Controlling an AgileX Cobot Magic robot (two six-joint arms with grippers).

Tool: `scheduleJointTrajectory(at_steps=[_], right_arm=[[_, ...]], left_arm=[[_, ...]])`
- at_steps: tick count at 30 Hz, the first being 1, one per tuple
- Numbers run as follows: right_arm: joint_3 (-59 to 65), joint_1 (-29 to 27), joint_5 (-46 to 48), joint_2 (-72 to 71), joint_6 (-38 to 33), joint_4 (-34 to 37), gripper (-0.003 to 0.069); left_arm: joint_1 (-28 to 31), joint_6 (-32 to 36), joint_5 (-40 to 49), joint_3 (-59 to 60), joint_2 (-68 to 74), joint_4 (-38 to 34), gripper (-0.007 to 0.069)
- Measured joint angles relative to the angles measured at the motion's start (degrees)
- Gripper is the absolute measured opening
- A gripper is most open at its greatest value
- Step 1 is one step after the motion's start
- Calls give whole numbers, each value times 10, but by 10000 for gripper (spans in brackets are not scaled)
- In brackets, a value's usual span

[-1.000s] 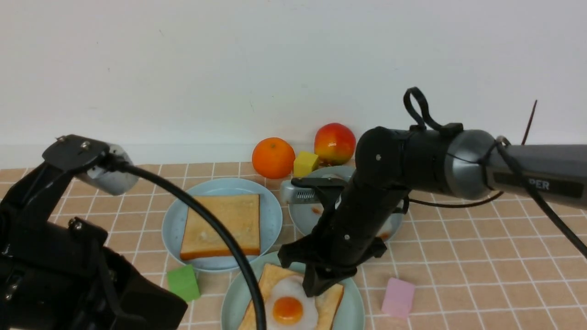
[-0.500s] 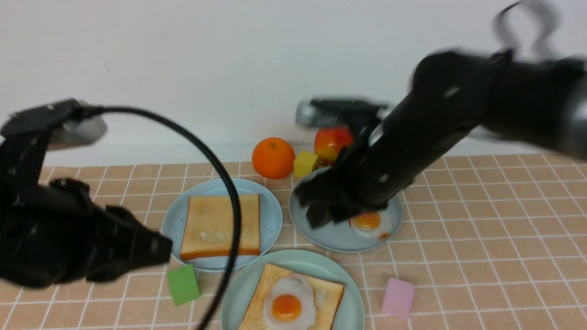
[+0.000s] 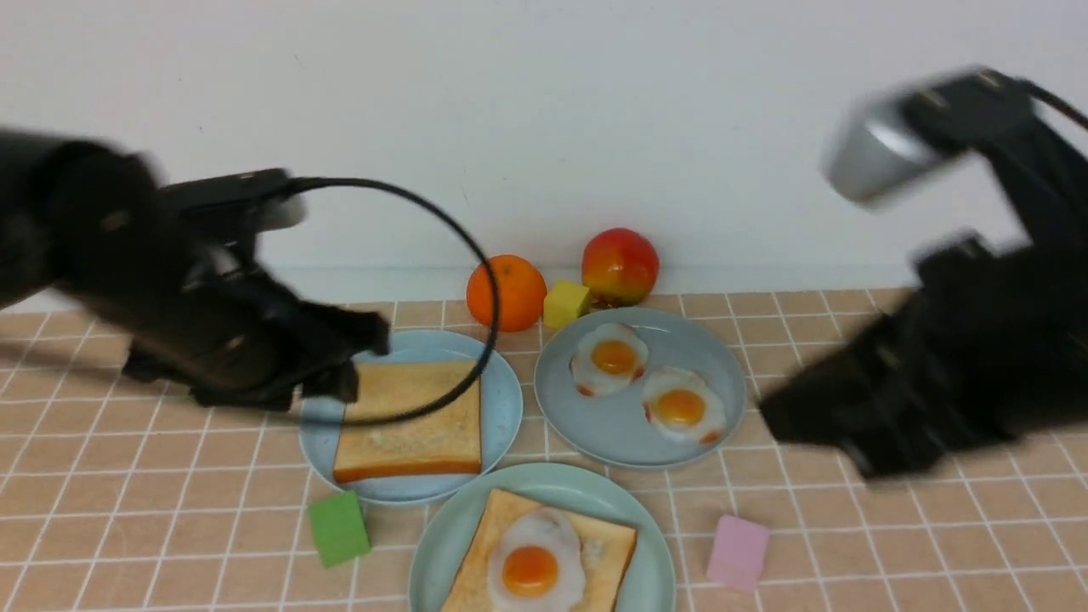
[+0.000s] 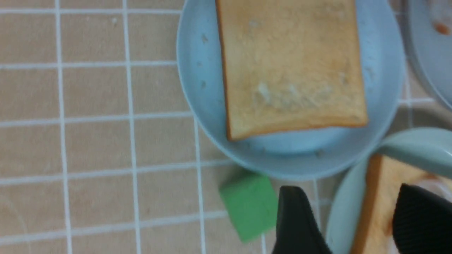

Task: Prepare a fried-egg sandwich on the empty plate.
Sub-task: Use the left arm to grab a slice of bread, then use the left arm to place a slice of bread on the fried egg in the middle

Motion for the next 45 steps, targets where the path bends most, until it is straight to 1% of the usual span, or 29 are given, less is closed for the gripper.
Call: scheduleJointTrajectory(at_steps=[3,4,5,8,11,15,18,20,21,22,23,24,26,27,29,30,32,33,34,36,40,43,45], right_arm=[[33,0,1,-40,-6,0,227],[52,0,1,-67,-9,0,229],[52,0,1,-70,-9,-1,230],[74,0,8,-114,-10,-1,234],[84,0,10,-139,-10,2,237],[87,0,12,-150,-10,13,238],[87,0,12,-151,-10,20,238],[87,0,12,-151,-10,24,238],[87,0,12,-151,-10,24,239],[87,0,12,-151,-10,24,239],[87,0,12,-151,-10,24,239],[87,0,12,-151,-10,24,239],[87,0,12,-151,-10,25,239],[87,0,13,-151,-10,25,239],[87,0,13,-151,-10,26,239],[87,0,13,-151,-10,26,239],[87,0,13,-151,-7,26,239],[87,0,13,-151,-7,26,239],[88,0,13,-151,-3,26,239],[88,0,13,-151,-2,26,239],[88,0,14,-151,-2,26,239],[88,0,19,-151,-2,27,239],[88,0,25,-151,-2,27,239]], left_arm=[[4,13,14,-51,52,2,388],[13,34,29,-90,93,-11,389],[16,37,33,-94,98,-15,389],[55,101,70,-147,160,-78,389],[88,139,78,-162,193,-114,389],[111,151,77,-165,227,-120,389],[113,164,75,-165,248,-128,389],[113,191,74,-165,270,-153,377],[113,209,74,-165,283,-173,363],[113,212,74,-165,283,-176,360],[113,232,72,-165,292,-193,333],[113,237,72,-165,294,-198,324],[114,256,69,-168,299,-213,256],[114,257,69,-169,299,-214,211],[114,259,69,-170,300,-211,155],[114,259,69,-170,300,-211,149],[114,254,69,-171,296,-204,91],[114,254,69,-171,296,-203,87],[114,251,69,-171,289,-196,54],[114,250,69,-171,274,-189,34],[114,250,65,-170,209,-186,31],[114,250,69,-169,133,-208,31],[113,262,75,-156,84,-247,31]])
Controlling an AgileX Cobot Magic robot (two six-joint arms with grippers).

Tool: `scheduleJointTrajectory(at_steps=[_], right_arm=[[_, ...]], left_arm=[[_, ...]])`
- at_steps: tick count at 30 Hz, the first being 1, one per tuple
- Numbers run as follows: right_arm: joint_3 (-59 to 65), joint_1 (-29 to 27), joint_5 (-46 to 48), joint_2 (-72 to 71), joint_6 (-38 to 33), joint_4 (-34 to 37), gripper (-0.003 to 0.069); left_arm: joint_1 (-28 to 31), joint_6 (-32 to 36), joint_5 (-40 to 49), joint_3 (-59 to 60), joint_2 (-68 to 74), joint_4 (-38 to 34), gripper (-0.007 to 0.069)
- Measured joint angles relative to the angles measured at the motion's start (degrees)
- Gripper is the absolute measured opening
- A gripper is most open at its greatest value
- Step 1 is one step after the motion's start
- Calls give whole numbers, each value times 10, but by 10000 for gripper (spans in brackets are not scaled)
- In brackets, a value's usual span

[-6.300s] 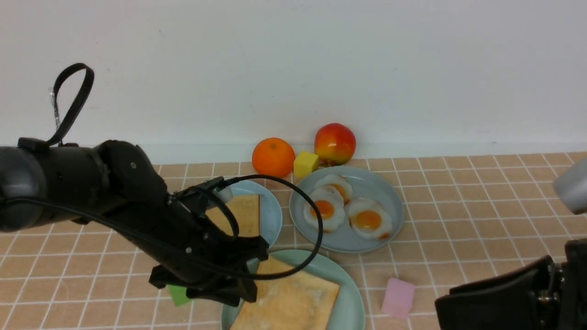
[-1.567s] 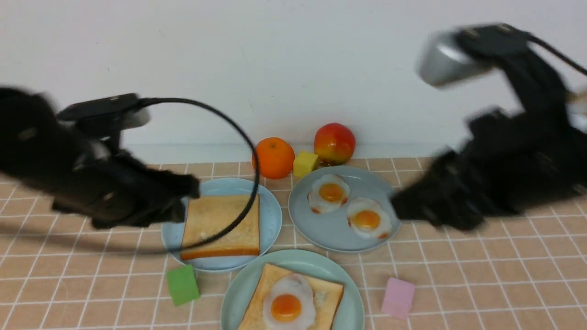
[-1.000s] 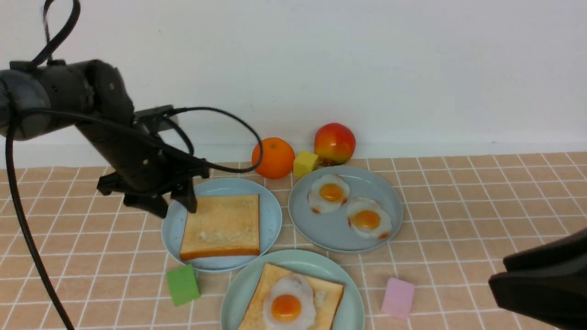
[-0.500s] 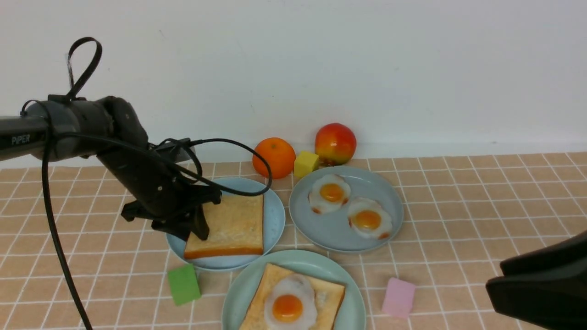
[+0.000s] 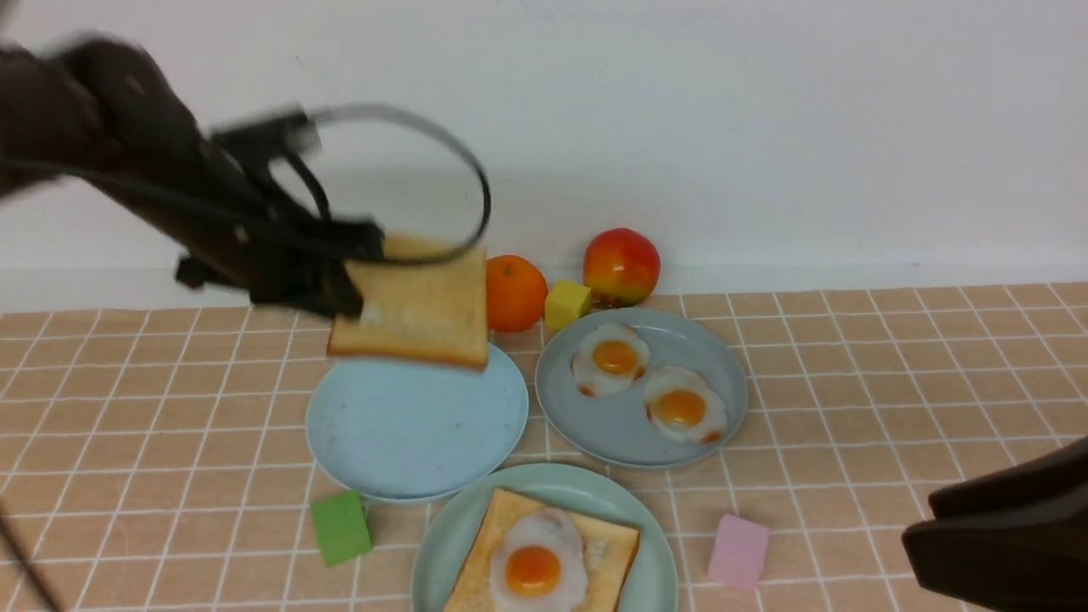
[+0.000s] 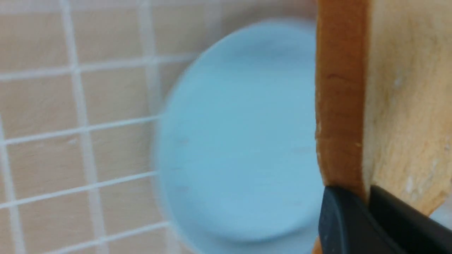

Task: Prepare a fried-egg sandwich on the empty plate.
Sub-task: Use the left arm to place a slice of bread on the fried egg in the middle

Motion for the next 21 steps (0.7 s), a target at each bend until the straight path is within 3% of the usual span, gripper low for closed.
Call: scheduleJointTrajectory(at_steps=[3,9,15,21], right_arm=[[0,0,4,0,0,0,239],[0,0,10,0,0,0,239],[0,0,10,0,0,0,239],[0,0,15,0,0,0,239]], left_arm=[[-6,25,4,32,-45,-48,31],[-76,90,-29,214,-123,-170,31],[-135,102,-124,318,-90,-192,28],[-146,102,-155,325,-30,-212,32]])
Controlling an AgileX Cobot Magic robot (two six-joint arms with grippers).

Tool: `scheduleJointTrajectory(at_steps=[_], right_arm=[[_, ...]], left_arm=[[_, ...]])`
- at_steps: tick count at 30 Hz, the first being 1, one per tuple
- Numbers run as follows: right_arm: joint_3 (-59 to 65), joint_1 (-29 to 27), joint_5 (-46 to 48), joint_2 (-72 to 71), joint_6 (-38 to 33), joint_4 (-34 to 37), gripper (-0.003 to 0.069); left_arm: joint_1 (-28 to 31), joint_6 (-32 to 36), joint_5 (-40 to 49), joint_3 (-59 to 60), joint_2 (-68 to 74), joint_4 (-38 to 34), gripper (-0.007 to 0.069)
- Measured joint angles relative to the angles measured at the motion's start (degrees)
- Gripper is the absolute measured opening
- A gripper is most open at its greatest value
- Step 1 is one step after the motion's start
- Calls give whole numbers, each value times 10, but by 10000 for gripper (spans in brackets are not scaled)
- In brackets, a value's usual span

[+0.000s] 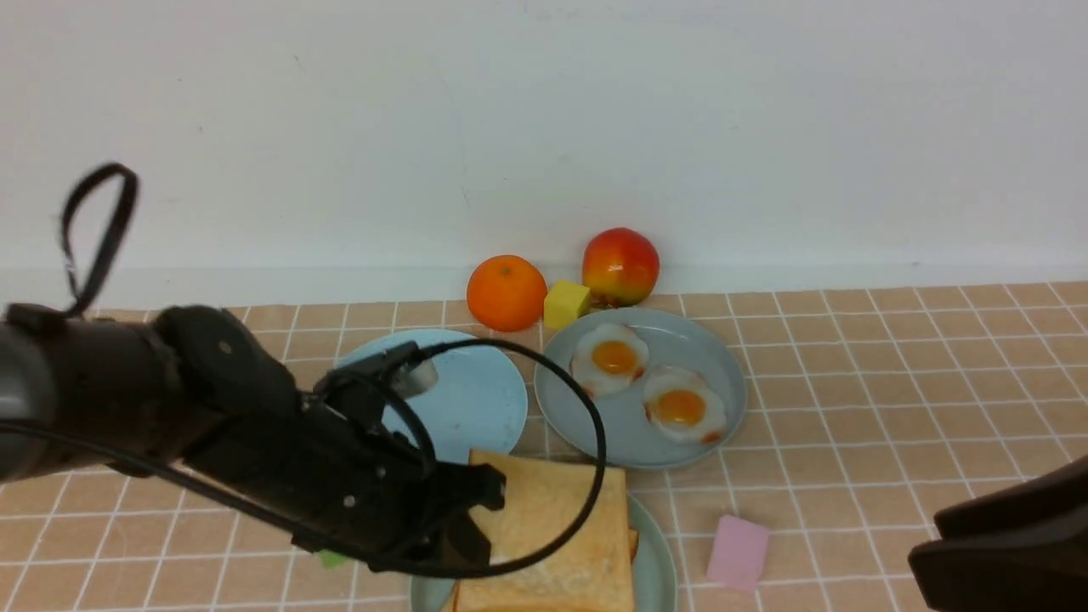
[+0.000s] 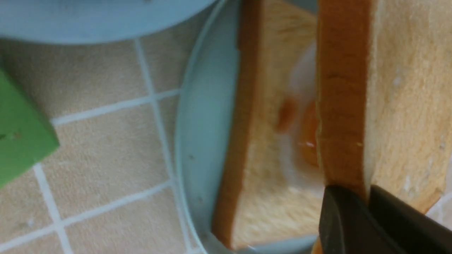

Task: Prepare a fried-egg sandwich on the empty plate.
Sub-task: Use the left arm to place a slice of bread on the fried egg in the middle

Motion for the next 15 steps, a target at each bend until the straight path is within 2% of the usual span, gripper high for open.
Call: scheduleJointTrajectory(at_steps=[4,6,11,15], right_arm=[[0,0,1,0,0,0,239],[0,0,2,0,0,-1,239],[0,0,2,0,0,-9,239],[0,0,2,0,4,-16,239]], left_arm=[[0,-5,-4,0,10,-2,86],[0,-6,-4,0,8,-2,146],[0,-7,13,0,-2,0,368],[0,-7,30,0,-35,2,485]])
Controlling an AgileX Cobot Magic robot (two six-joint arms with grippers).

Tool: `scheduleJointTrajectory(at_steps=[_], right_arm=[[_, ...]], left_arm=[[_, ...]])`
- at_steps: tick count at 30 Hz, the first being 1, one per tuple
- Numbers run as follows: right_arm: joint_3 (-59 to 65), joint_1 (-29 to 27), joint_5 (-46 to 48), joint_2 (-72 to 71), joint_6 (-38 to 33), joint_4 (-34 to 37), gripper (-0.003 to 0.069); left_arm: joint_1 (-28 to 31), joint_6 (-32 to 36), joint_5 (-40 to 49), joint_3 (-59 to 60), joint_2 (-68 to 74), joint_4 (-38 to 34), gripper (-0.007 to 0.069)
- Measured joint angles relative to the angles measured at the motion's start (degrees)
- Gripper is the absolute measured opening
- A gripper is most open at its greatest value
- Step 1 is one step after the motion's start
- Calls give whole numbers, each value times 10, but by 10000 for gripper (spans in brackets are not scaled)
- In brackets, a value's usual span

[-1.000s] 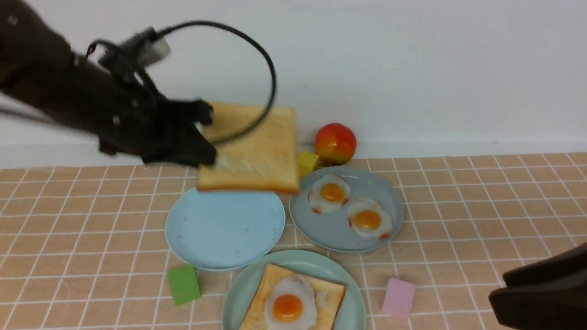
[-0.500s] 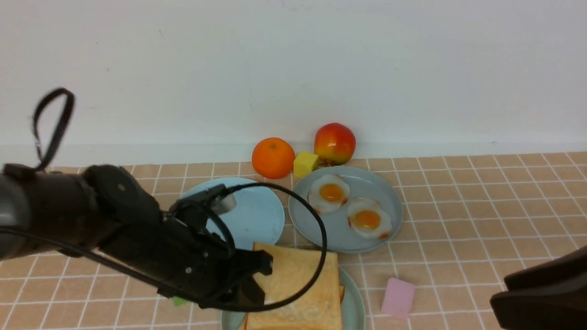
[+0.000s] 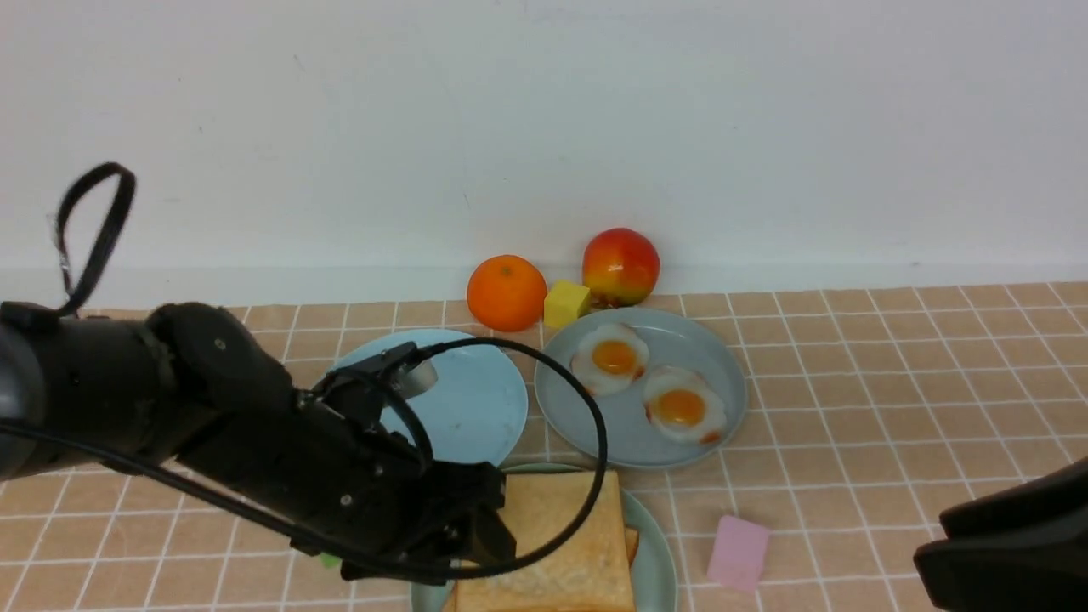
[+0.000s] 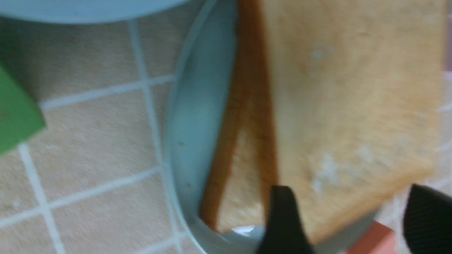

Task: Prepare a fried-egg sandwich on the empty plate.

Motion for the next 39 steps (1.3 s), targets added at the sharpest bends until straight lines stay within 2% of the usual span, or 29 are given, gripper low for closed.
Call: scheduleJointTrajectory(at_steps=[4,8,13,15,17,18,21,23,26,27,28,31,39], right_arm=[[0,0,1,-10,38,-23,239],[0,0,2,-40,84,-54,237],[20,0,-15,-102,111,-74,157],[56,0,-47,-156,116,-91,67],[78,0,-65,-183,116,-106,15],[114,0,-89,-224,116,-124,-10],[174,0,-128,-285,116,-153,-13],[194,0,-140,-306,116,-158,-13],[252,0,-165,-373,133,-160,-13],[255,0,-167,-375,134,-160,-13],[272,0,-168,-397,144,-160,-13],[280,0,-168,-415,146,-164,-13],[281,0,-170,-421,146,-174,-7]], left_arm=[[0,0,20,0,-51,14,526],[0,0,46,0,-126,35,532],[0,-11,82,0,-228,73,512],[0,-38,111,0,-306,99,456],[0,-52,126,1,-343,110,426],[0,-75,147,5,-395,124,359],[0,-119,174,23,-492,136,229],[0,-131,184,34,-525,138,169],[0,-192,205,75,-646,139,-3],[0,-196,205,75,-652,139,-3],[0,-232,209,100,-706,139,-13],[0,-257,209,128,-755,146,-13],[0,-270,181,144,-803,177,-13]])
